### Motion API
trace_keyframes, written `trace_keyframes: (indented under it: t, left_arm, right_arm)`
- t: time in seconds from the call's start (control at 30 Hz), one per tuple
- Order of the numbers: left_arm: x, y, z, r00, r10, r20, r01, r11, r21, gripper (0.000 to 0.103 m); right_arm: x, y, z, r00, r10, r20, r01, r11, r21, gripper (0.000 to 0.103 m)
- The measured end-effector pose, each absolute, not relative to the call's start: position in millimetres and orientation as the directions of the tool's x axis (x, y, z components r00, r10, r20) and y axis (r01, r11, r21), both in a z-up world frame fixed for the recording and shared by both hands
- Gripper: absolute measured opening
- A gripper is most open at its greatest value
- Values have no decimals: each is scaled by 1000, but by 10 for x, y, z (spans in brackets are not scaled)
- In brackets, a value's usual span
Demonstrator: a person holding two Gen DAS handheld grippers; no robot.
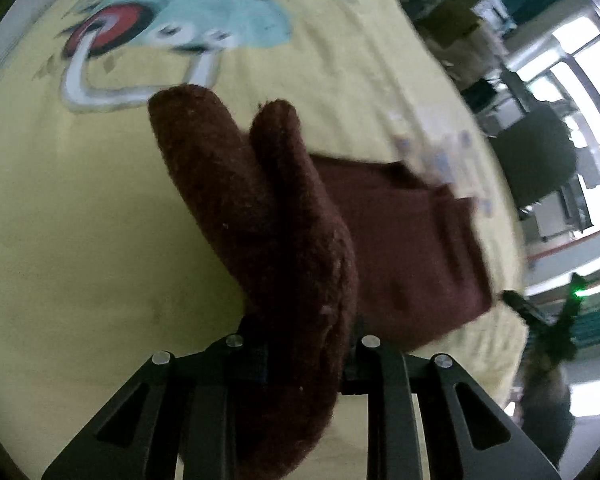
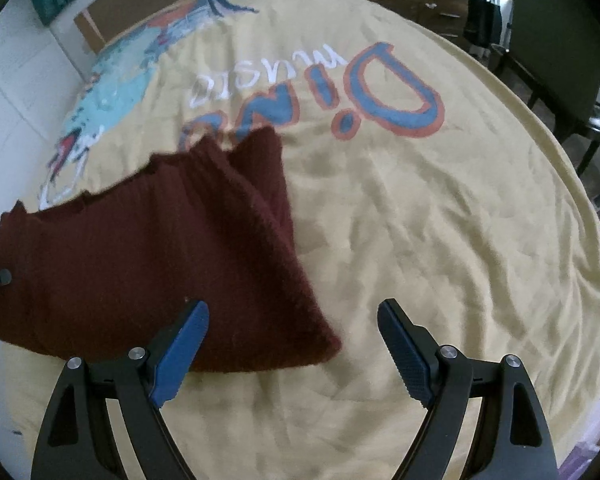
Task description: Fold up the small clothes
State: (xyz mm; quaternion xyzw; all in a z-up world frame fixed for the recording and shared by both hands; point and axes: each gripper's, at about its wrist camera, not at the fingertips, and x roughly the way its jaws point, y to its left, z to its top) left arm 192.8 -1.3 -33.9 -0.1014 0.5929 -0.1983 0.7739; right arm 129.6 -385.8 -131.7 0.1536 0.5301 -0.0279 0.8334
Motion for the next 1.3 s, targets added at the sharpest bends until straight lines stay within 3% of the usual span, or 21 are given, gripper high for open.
trace_keyframes:
  t: [0.23, 0.43, 0.77, 0.87, 0.9, 0.93, 1.0, 1.07, 1.13, 1.3]
  left_arm:
    - [2122, -1269, -78, 173, -462, -870, 295, 867, -402, 18]
    - [2119, -2242, -449, 128, -412, -902, 331, 875, -353, 18]
    - [2017, -2582, -999, 135, -311, -941, 252, 929, -271, 24]
    - [2003, -2567, -930, 168, -317, -933, 233, 933, -275, 37]
    - [1998, -2554, -888, 172, -330, -928, 230, 929, -288, 50]
    - [1999, -2536, -832, 178, -336, -925, 224, 929, -295, 73]
    - [2007, -2511, -724, 188, -346, -919, 230, 925, -302, 92]
    - [2007, -2490, -608, 195, -367, -909, 245, 916, -317, 93]
    - [2017, -2441, -500, 199, -384, -901, 249, 910, -333, 102]
    - [2130, -1994, -305, 251, -354, -901, 179, 932, -316, 102]
  right_arm:
    - [1291, -4142, -1098, 473, 124, -872, 233, 937, 260, 87]
    - [1206, -4421, -1033, 465, 97, -880, 271, 931, 245, 87]
    - [1027, -4613, -1334, 375, 66, -925, 314, 929, 194, 87]
    - [989, -4607, -1406, 363, 71, -929, 318, 928, 195, 87]
    - [982, -4601, -1418, 360, 69, -930, 318, 928, 192, 87]
    - [975, -4595, -1424, 356, 68, -932, 317, 929, 189, 87]
    - [966, -4574, -1431, 348, 62, -935, 317, 931, 180, 87]
    - [973, -4561, -1415, 347, 57, -936, 318, 932, 175, 87]
    - [982, -4534, -1378, 353, 62, -934, 310, 934, 179, 87]
    - [1101, -4356, -1146, 384, 75, -920, 258, 948, 185, 87]
